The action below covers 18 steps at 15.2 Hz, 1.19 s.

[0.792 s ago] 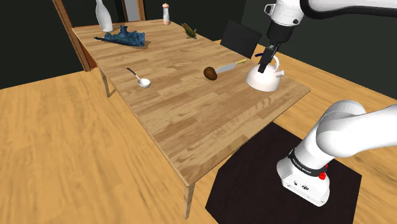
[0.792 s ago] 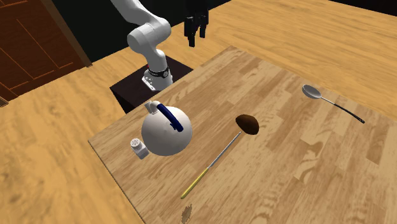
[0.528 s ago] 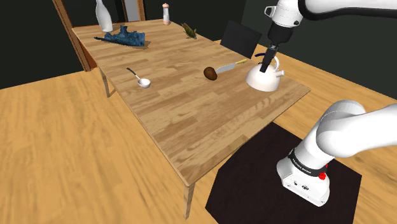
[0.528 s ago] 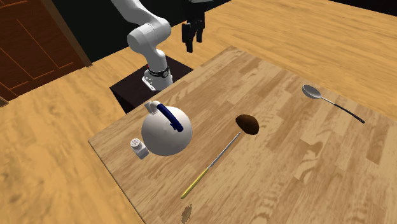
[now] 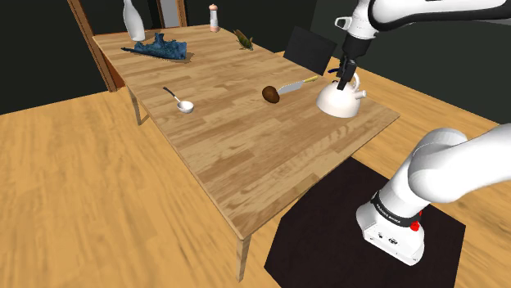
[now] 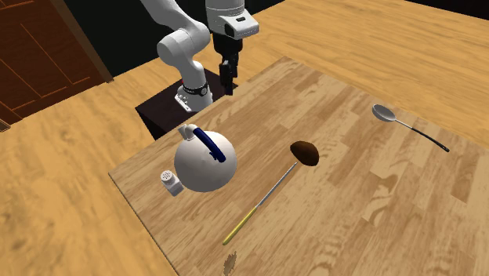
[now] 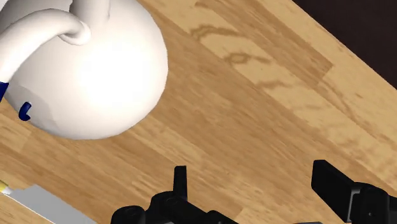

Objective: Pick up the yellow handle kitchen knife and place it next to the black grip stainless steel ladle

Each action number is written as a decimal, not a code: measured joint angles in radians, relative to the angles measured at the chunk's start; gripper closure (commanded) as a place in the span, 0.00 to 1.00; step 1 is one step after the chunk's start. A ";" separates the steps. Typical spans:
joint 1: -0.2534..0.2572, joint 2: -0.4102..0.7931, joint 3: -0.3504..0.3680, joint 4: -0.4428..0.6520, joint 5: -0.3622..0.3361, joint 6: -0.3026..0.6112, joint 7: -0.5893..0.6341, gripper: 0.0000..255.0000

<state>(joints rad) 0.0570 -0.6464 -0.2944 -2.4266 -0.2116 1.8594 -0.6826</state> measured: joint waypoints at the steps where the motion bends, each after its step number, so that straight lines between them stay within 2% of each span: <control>1: 0.006 0.025 -0.030 0.007 -0.008 0.021 -0.052 0.00; 5: 0.045 0.151 -0.140 0.085 -0.011 0.074 -0.261 0.00; 9: 0.094 0.319 -0.256 0.185 0.032 0.140 -0.490 0.00; 14: 0.143 0.555 -0.362 0.339 0.166 0.185 -0.790 0.00; 18: 0.118 0.774 -0.394 0.507 0.321 0.174 -1.051 0.00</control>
<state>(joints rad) 0.1745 0.1280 -0.6884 -1.9199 0.1098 2.0335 -1.7340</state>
